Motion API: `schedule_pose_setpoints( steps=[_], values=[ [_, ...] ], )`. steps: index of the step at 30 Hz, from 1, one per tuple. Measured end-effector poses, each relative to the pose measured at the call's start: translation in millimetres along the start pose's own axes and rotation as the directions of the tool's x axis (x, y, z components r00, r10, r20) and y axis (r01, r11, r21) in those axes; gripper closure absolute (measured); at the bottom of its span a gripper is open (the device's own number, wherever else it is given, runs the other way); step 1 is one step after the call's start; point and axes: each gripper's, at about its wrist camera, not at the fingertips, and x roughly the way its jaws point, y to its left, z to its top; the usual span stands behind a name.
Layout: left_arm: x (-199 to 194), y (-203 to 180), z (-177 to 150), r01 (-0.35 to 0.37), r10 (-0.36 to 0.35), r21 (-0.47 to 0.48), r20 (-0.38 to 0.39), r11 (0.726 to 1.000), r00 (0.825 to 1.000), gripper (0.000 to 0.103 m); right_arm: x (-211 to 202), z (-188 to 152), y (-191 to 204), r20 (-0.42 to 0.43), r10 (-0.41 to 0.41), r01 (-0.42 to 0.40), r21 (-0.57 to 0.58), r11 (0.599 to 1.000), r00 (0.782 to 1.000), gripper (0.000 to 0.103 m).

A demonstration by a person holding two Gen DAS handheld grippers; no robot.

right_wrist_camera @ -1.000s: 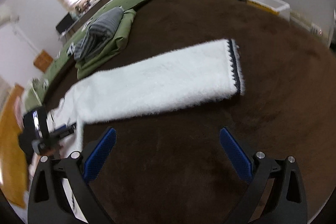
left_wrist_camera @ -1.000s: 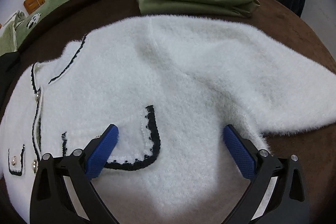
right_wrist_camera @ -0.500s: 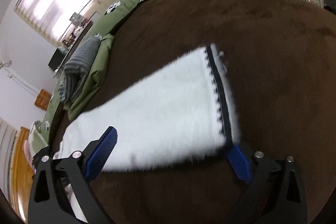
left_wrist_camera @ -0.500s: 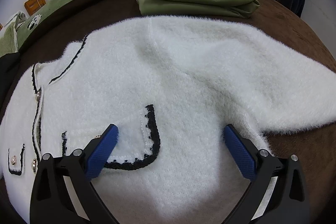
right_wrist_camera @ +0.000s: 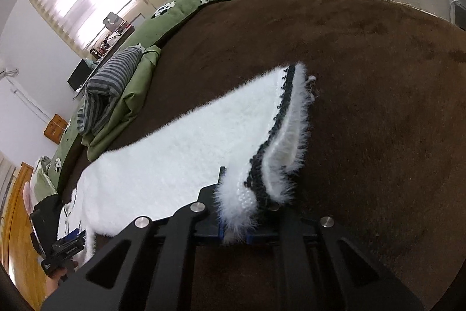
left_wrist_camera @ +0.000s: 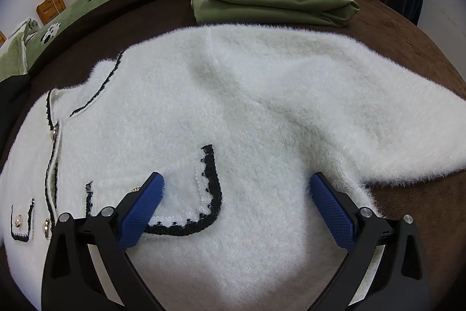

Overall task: Fold large clothes
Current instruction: 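Lift the sleeve with the right tool, lay it across the front, release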

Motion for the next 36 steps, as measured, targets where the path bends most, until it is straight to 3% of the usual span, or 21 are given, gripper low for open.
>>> schedule_pose_setpoints(
  steps=[10, 17, 29, 36],
  values=[
    [-6.4, 3.6, -2.1, 0.019, -0.018, -0.018, 0.024, 1.000, 1.000, 0.006, -33.6, 19.1, 61.3, 0.067, 0.030, -0.022, -0.120, 0.993, 0.997, 0.093],
    [-13.7, 5.1, 1.2, 0.037, -0.036, -0.026, 0.023, 0.999, 0.999, 0.006, -61.2, 35.9, 143.8, 0.085, 0.093, -0.066, -0.277, 0.959, 0.992, 0.093],
    [-64.9, 24.4, -1.0, 0.024, -0.020, -0.050, 0.090, 0.998, 0.996, 0.006, -100.4, 44.5, 278.3, 0.069, 0.268, -0.204, -0.478, 0.855, 0.961, 0.093],
    [-107.7, 70.6, -24.1, -0.064, 0.078, -0.106, 0.135, 0.992, 0.988, 0.006, -100.4, 18.0, 367.3, -0.026, 0.365, -0.311, -0.580, 0.753, 0.931, 0.093]
  ],
)
